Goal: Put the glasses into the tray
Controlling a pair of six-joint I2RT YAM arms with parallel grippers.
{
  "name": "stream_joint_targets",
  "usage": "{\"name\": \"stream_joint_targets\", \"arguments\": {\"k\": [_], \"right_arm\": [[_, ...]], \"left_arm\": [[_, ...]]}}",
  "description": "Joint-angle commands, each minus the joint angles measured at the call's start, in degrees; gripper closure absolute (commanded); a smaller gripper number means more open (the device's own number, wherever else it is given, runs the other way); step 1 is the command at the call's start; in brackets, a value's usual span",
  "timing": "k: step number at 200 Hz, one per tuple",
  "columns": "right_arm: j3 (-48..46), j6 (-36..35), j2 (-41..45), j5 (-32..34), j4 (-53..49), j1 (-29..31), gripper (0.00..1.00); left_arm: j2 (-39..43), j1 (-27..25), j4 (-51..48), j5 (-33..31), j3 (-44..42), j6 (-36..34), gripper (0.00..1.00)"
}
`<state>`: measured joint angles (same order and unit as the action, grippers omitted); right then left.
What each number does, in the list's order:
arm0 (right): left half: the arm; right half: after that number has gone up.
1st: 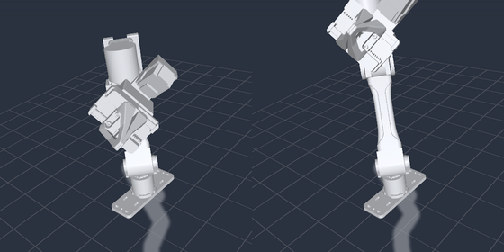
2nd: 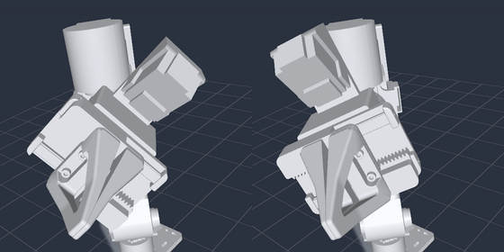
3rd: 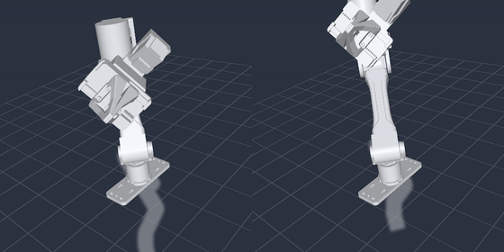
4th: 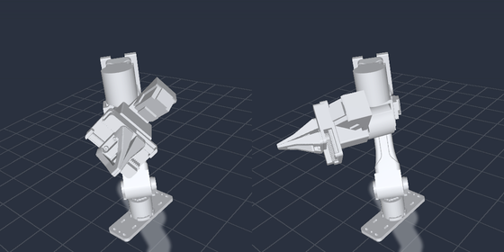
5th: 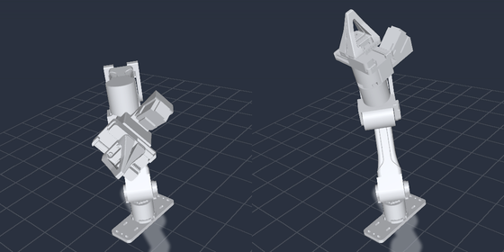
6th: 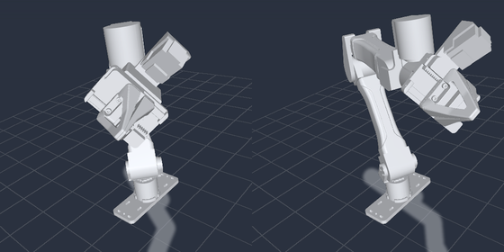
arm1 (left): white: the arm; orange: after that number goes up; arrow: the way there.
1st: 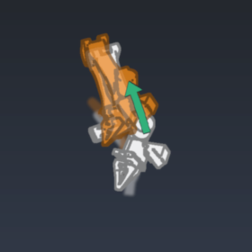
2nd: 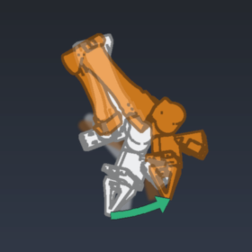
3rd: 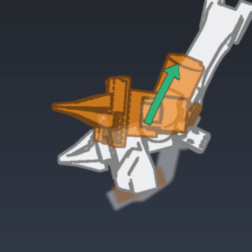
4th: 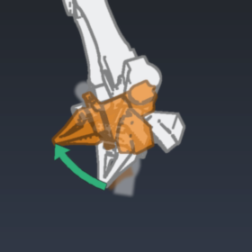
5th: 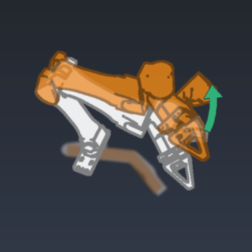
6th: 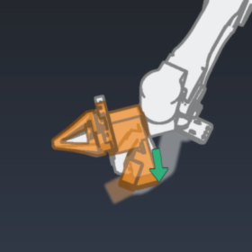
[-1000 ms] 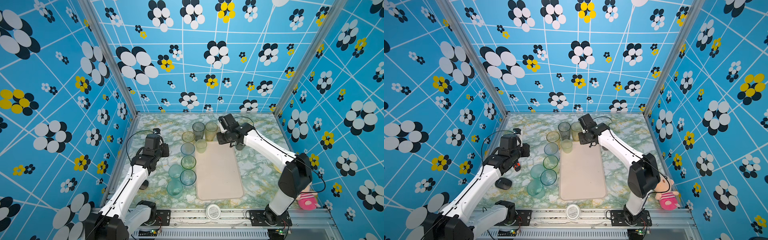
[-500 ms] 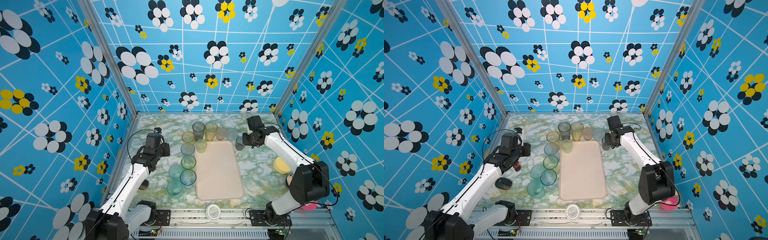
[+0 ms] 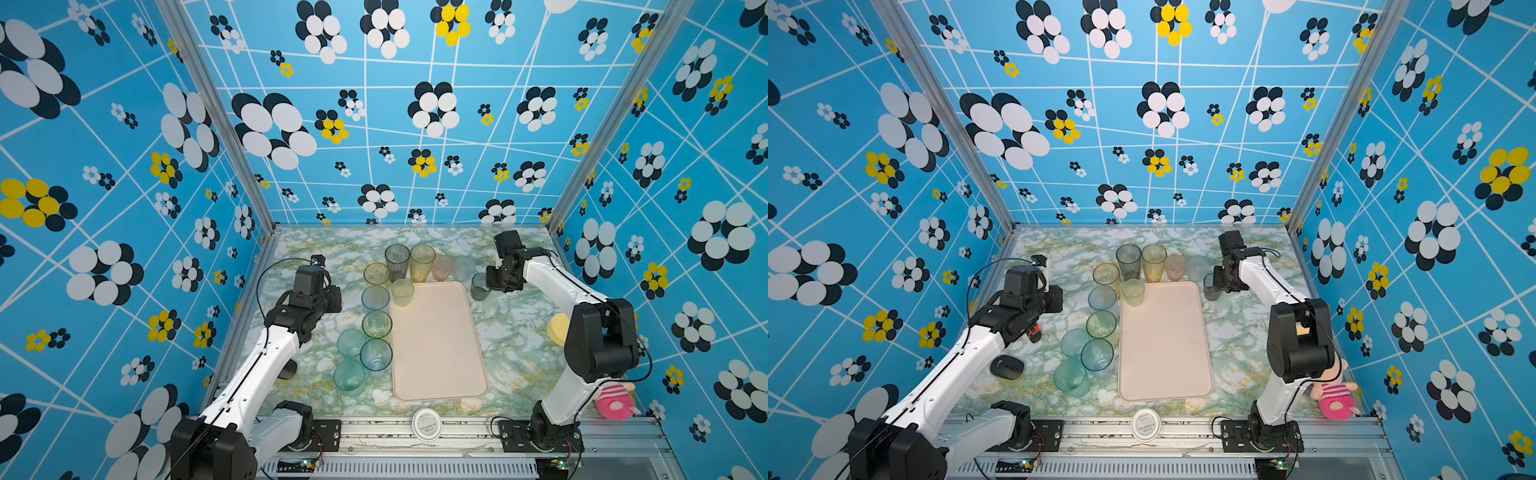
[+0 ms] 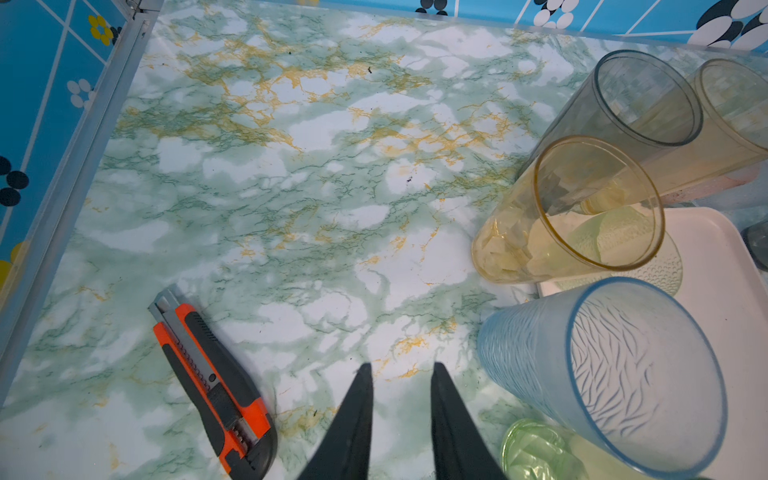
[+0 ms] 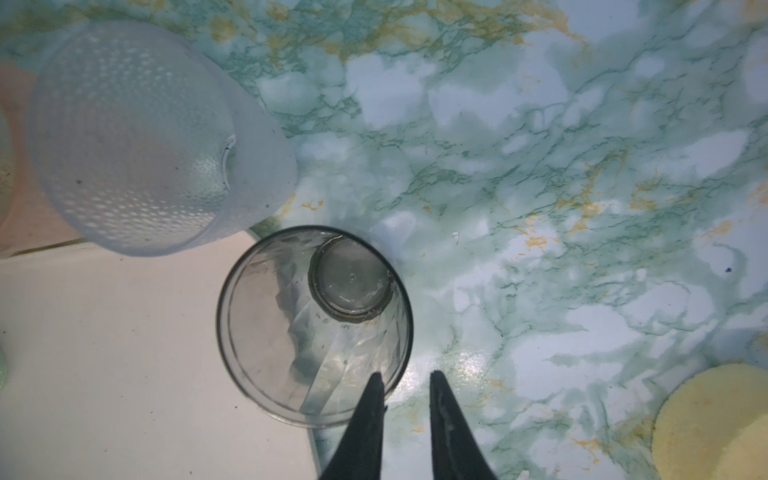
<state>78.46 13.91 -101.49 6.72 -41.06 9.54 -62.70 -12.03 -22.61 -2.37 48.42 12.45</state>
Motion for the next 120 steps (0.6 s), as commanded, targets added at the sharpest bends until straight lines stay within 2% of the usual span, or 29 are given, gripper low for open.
{"name": "stream_joint_targets", "arguments": {"k": [1, 120], "right_arm": [[2.13, -0.99, -1.21, -0.88, 0.41, -0.6, 0.77], [6.14, -1.43, -6.95, -1.88, 0.8, -1.7, 0.81]], "left_arm": [[-1.01, -0.45, -1.21, -0.8, 2.14, -0.32, 0.73], [-2.34, -0.62, -1.05, -1.37, 2.46, -0.14, 0.74]]}}
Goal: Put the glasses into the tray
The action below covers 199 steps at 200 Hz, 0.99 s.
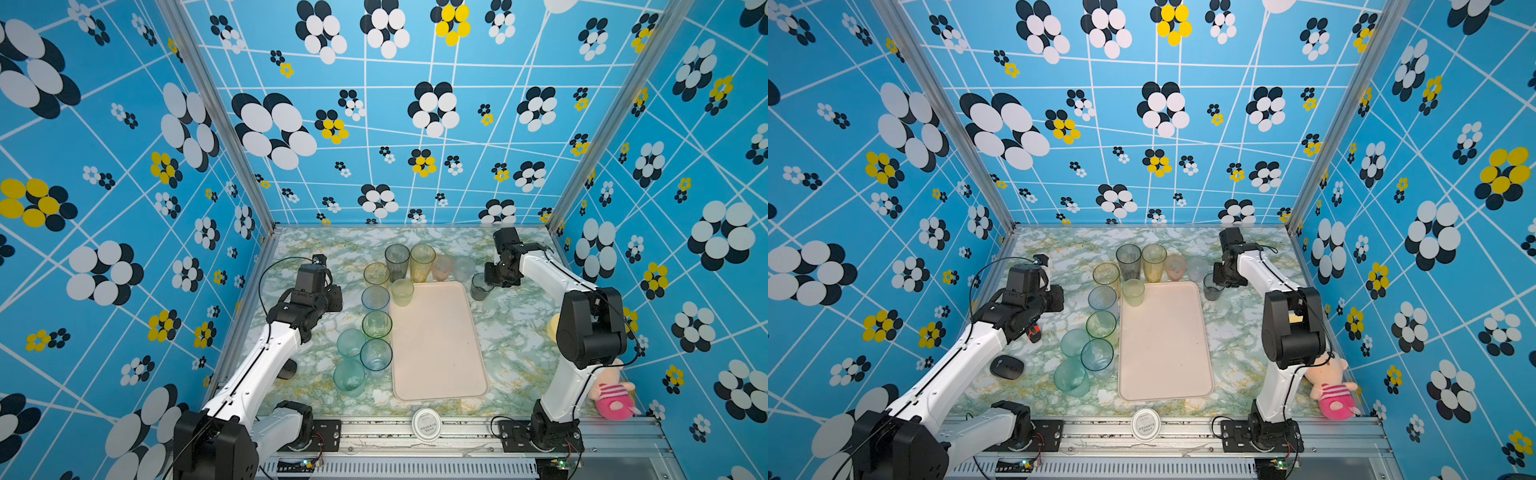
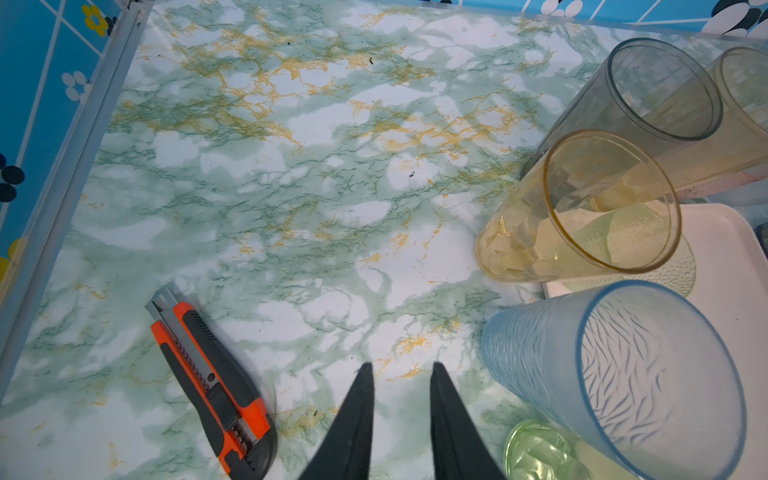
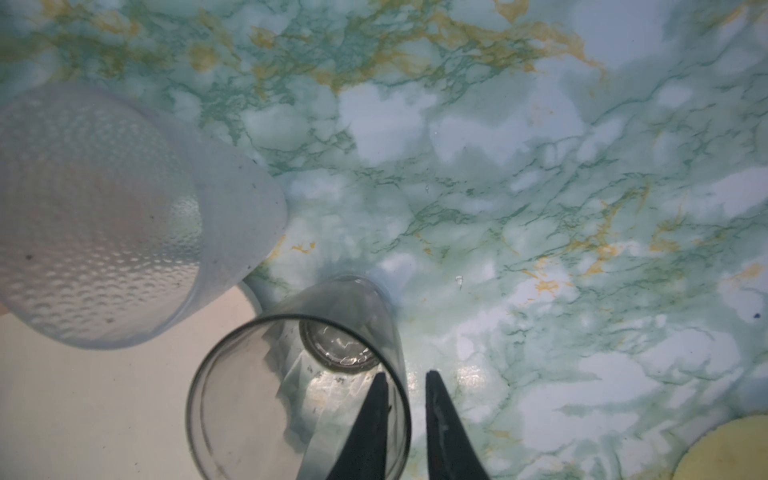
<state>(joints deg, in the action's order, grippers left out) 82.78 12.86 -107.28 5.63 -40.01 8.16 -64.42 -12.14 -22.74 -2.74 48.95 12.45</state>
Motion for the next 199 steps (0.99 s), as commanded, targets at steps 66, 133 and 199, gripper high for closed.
{"name": "stream_joint_targets", "arguments": {"k": [66, 133, 199], "right_arm": [[2.6, -0.68, -2.67, -1.05, -0.69, -0.52, 0.85], [0.47, -1.35, -0.81, -0.6, -1.1, -0.47, 0.94], [-2.0, -2.22, 3.22, 2.19, -2.79, -0.5, 0.98]], "left_arm": [[-1.34, -0.58, -0.9, -1.0, 2.2, -0.05, 0.74], [-1.86, -0.66, -0.83, -0.71, 2.2, 0.11, 0.74], [-1.77, -0.95, -0.74, -0.47, 2.03, 0.2, 0.75]]}}
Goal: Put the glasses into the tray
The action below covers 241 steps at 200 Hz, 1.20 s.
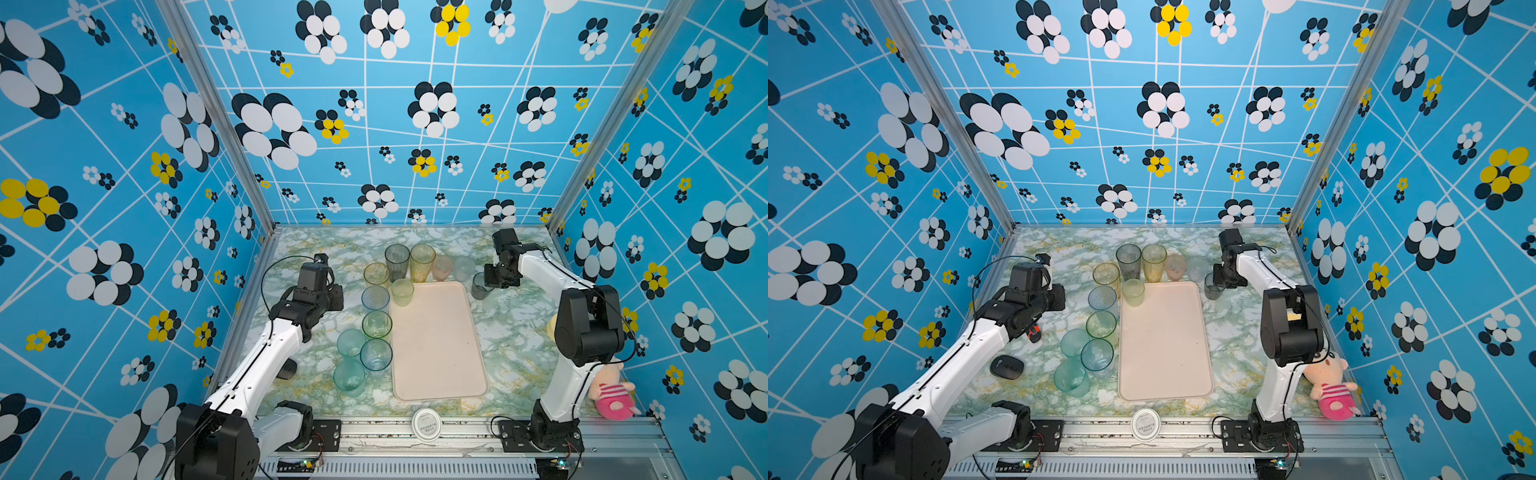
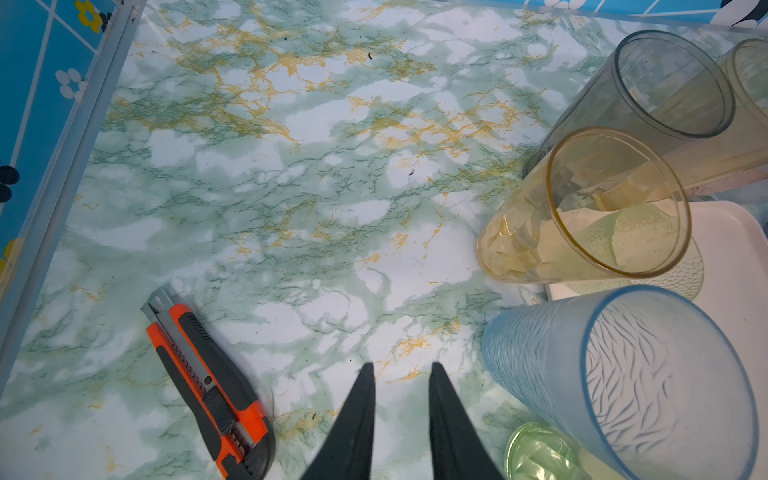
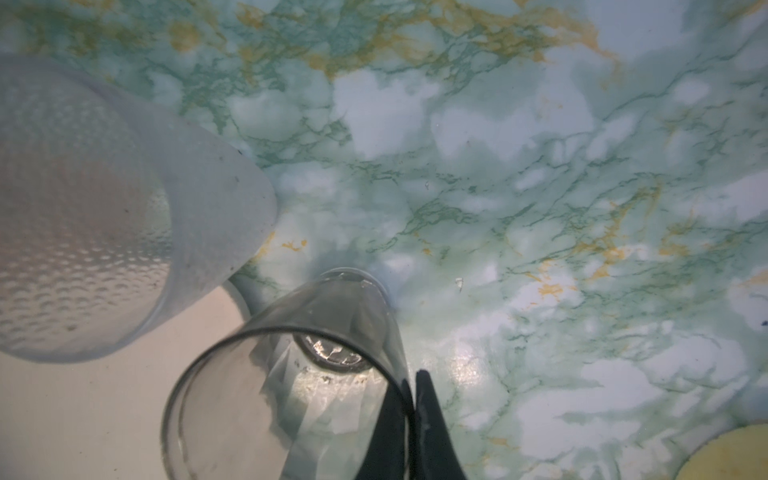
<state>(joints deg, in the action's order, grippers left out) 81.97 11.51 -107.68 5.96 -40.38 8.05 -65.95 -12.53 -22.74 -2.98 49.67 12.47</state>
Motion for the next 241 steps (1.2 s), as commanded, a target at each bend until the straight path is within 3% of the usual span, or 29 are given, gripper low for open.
{"name": "stream_joint_targets", "arguments": {"k": [1, 75, 132, 183, 241], "right_arm": [[-1.33, -0.87, 3.79, 1.86, -2.49, -0.4, 0.98], [-4.58, -1.58, 12.45, 1.97, -5.8, 0.23, 0.99], [-2.65, -1.41, 15.75, 4.61, -9.01, 8.55, 0.99], [1.56, -0.35, 10.26, 4.72, -8.79, 17.12, 0.99], [8.48, -0.13, 1.1, 4.36, -8.55, 21.53, 0.99]], "left_arm": [[-0.23, -0.56, -0.73, -0.21, 1.31, 0.18, 0.75], [0.39, -0.58, -0.16, 0.02, 0.43, 0.32, 0.75], [-0.09, -1.34, 0.66, 0.57, 0.59, 0.71, 0.75], [-0.05, -1.61, 0.63, 0.86, 0.83, 0.89, 0.75], [0.56, -1.66, 0.19, 0.57, 0.7, 0.63, 0.74]]}}
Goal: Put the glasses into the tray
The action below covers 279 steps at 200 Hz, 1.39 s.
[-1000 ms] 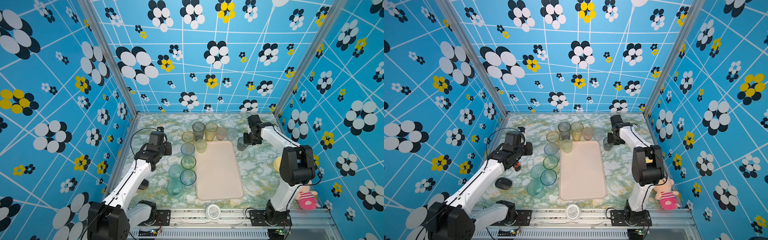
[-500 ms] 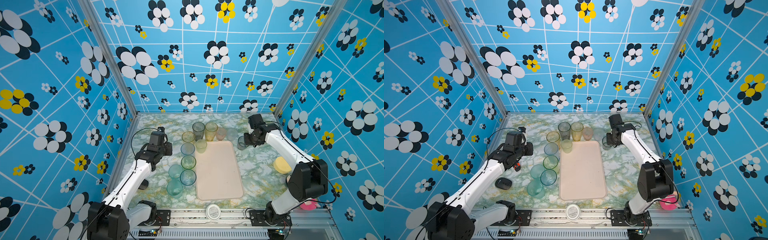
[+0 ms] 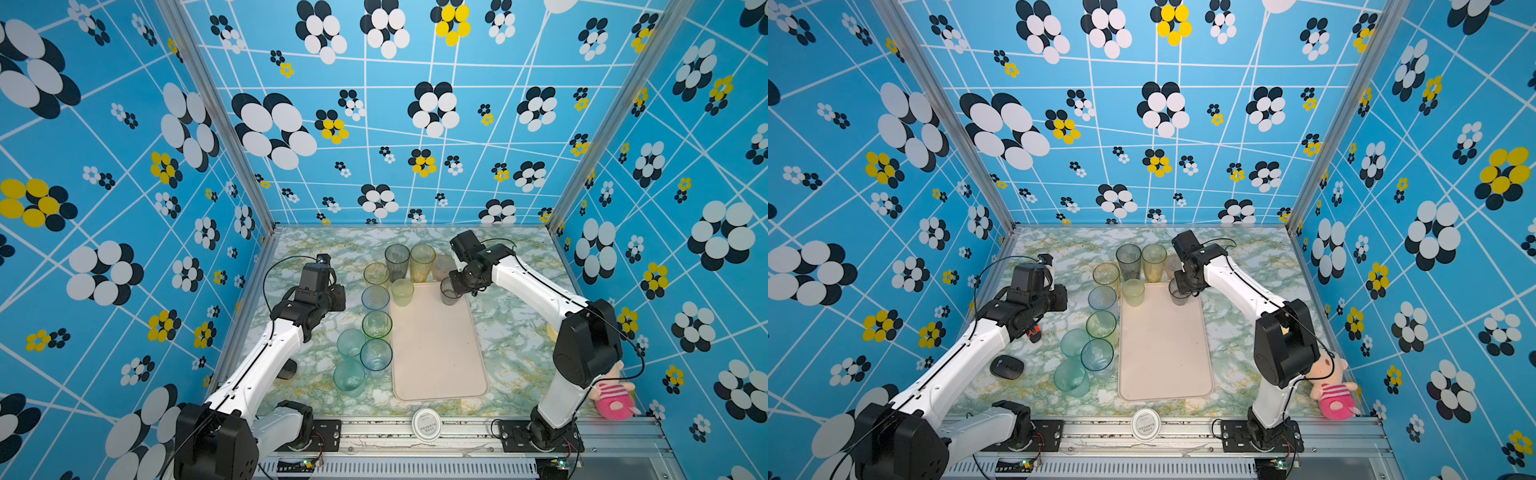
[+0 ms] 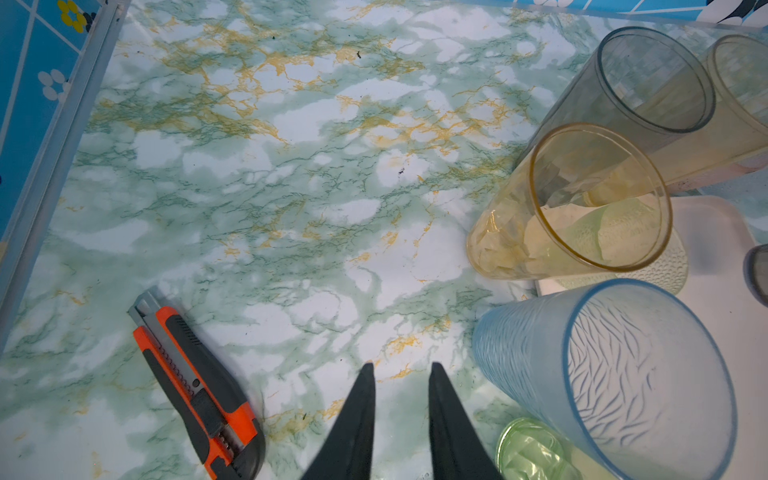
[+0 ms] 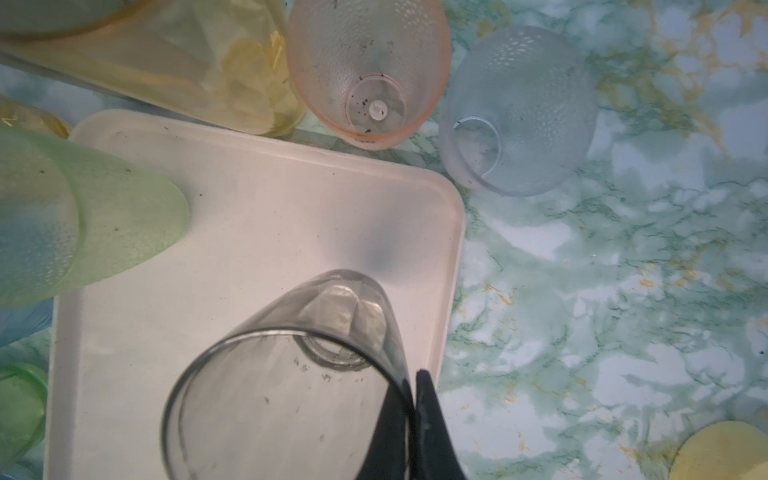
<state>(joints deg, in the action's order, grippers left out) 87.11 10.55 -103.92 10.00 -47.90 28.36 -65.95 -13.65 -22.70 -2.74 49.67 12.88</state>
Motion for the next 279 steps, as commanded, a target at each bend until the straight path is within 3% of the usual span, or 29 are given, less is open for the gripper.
{"name": "stream_joint_targets", "arguments": {"k": [1, 135, 279], "right_arm": [[3.43, 0.86, -2.77, 0.3, -1.04, 1.29, 0.99], [13.11, 0.53, -12.31, 0.11, -2.79, 4.31, 0.99], [15.14, 0.84, -15.26, 0.33, -3.43, 4.58, 0.99]], "left_arm": [[0.56, -0.57, 0.17, 0.35, 0.65, 0.21, 0.75], [-0.67, -0.51, 0.37, -0.11, 1.22, -0.93, 0.74], [-0.93, -0.31, 0.46, -0.67, 0.21, -1.63, 0.74]]}}
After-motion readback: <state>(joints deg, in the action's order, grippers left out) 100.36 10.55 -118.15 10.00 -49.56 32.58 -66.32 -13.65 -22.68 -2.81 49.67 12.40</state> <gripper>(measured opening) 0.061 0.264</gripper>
